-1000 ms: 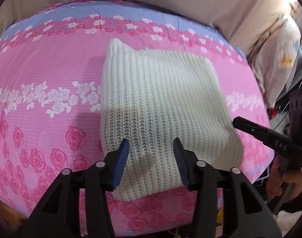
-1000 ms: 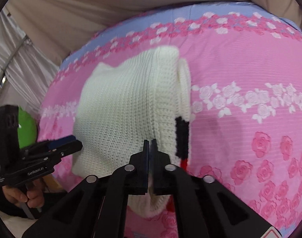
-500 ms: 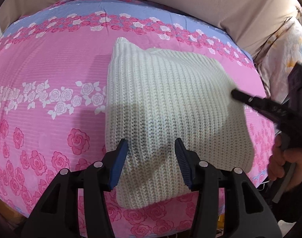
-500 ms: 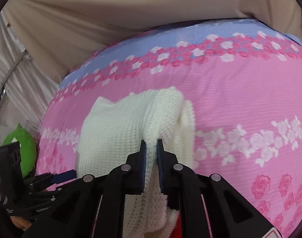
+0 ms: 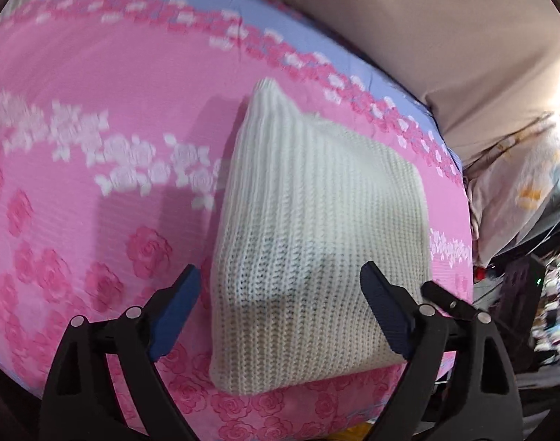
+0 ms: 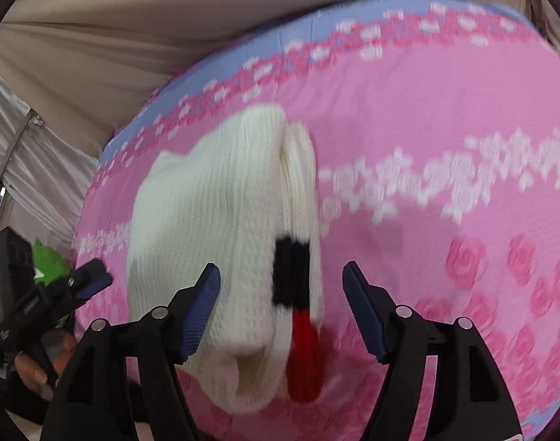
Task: Fold small clothes
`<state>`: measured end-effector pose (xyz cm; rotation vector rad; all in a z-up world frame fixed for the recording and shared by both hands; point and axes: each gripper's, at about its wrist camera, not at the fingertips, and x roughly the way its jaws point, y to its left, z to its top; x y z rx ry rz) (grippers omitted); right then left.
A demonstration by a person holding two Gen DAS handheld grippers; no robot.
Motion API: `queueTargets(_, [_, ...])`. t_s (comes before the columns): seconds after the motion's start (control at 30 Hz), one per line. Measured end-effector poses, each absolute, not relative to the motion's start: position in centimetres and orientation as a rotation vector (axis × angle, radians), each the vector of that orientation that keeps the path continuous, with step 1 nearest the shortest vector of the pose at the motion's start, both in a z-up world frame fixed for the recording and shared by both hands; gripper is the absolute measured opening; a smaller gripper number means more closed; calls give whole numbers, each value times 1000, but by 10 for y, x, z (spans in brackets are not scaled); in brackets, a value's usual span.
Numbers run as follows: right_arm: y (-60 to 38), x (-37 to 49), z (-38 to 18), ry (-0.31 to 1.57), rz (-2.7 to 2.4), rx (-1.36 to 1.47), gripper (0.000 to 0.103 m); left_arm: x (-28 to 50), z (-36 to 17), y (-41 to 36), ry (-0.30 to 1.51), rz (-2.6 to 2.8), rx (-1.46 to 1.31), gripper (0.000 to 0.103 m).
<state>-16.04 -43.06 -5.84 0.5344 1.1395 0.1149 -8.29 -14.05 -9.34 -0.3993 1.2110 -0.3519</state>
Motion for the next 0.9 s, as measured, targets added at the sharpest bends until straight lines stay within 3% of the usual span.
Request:
queueTargets(0.37, [-422,-144,-103,1207,151,720,74,-67,-140,-160,1342,-339,-469,91])
queueTargets(0.47, [-423,-139,-111,1212,149,770,73,-62,-138,-165,1368,-347,-448,84])
queueTargets(0.5, [-424,-139,-113,1211,150,799,70,-61,-137,-166,1375,-353,-443,82])
queueTargets(0.53, [-426,-139,-115,1204,149,817,60,-60,-134,-166,1374,-359,-434,74])
queueTargets(0.57, [-427,-139,-115,1203,158,834,56,-60,-130,-167,1373,-373,-425,63])
queueTargets(0.63, [-430,-142,-114,1189,166,873,40,-61,-118,-169,1362,-417,-386,48])
queueTargets(0.67, [-431,-143,-110,1177,165,880,38,-62,-112,-170,1359,-434,-372,44])
queueTargets(0.73, [-433,-148,-97,1140,168,890,31,-63,-92,-172,1338,-490,-373,42])
queueTargets(0.9, [-436,-167,-38,999,163,894,30,-61,-36,-188,1269,-654,-339,41])
